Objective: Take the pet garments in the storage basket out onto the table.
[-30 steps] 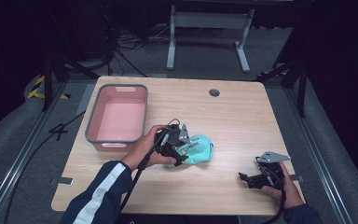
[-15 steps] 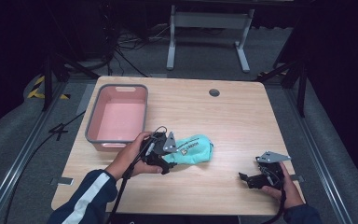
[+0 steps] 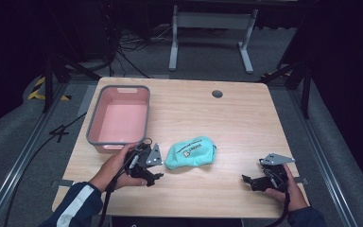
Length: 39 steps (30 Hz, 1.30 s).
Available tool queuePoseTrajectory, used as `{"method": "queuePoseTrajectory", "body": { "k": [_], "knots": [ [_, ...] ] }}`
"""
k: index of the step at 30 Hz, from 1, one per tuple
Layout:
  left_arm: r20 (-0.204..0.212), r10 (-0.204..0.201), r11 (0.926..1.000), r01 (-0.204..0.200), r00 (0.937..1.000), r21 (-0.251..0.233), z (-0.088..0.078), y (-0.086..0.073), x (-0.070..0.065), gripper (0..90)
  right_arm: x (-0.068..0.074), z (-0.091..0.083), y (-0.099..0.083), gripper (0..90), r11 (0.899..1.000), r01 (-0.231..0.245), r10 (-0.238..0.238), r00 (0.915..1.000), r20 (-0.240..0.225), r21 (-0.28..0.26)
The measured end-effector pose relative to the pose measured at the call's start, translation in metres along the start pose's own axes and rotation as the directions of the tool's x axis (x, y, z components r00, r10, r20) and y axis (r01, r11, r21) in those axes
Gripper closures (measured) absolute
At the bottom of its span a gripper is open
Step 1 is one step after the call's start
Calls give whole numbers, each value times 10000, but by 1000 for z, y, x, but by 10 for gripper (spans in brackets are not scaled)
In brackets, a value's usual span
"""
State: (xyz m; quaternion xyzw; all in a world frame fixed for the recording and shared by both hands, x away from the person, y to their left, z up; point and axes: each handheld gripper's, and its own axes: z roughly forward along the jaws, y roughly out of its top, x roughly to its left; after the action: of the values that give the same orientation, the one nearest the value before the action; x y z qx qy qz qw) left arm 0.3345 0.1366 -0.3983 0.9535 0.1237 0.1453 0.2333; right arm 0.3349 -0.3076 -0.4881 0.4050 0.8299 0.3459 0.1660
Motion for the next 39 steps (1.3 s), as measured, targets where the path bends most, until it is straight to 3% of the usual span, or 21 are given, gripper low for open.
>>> {"method": "queuePoseTrajectory", "body": {
  "k": [4, 11, 17, 24, 28, 30, 34, 36, 37, 38, 39],
  "knots": [
    [-110, -90, 9999, 91, 9999, 77, -2, -14, -1, 235, 0, 0, 0, 5, 10000, -2, 2, 10000, 0, 1],
    [-117, -616, 9981, 617, 9980, 77, -6, -44, -1, 242, 0, 0, 0, 5, 10000, -8, 8, 10000, 9, -1],
    [-412, -706, 9966, 722, 9967, 399, -5, -69, -3, 237, 0, 0, 0, 5, 10000, -9, 9, 10000, 10, 0],
    [-458, -1467, 9882, 1485, 9881, 383, -6, -101, 3, 230, 0, 0, 0, 5, 10000, -11, 11, 10000, 11, -2],
    [-256, -2101, 9775, 2105, 9773, 142, -4, -125, 10, 222, 0, 0, 0, 5, 10000, -10, 10, 10000, 7, -2],
    [-245, -2524, 9676, 2524, 9673, -33, -2, -139, 12, 217, 0, 0, 0, 5, 10000, -8, 8, 10000, 6, 0],
    [532, -3550, 9268, 3588, 9334, -1105, 2, -161, 17, 191, 0, 0, 0, 5, 10000, -8, 8, 10000, 7, -2],
    [683, -3510, 9203, 3576, 9339, -1587, 3, -170, 17, 160, 0, 0, 0, 5, 10000, -7, 7, 10000, 7, -1],
    [672, -3357, 9222, 3424, 9396, -1797, 3, -174, 17, 158, 0, 0, 0, 5, 10000, -5, 5, 10000, 8, -2],
    [696, -3412, 9151, 3482, 9374, -2035, 4, -176, 16, 151, 0, 0, 0, 5, 10000, -5, 5, 10000, 9, -1],
    [714, -3409, 9149, 3483, 9374, -2042, 4, -177, 16, 149, 0, 0, 0, 5, 10000, -3, 3, 10000, 10, -2]
  ]
}}
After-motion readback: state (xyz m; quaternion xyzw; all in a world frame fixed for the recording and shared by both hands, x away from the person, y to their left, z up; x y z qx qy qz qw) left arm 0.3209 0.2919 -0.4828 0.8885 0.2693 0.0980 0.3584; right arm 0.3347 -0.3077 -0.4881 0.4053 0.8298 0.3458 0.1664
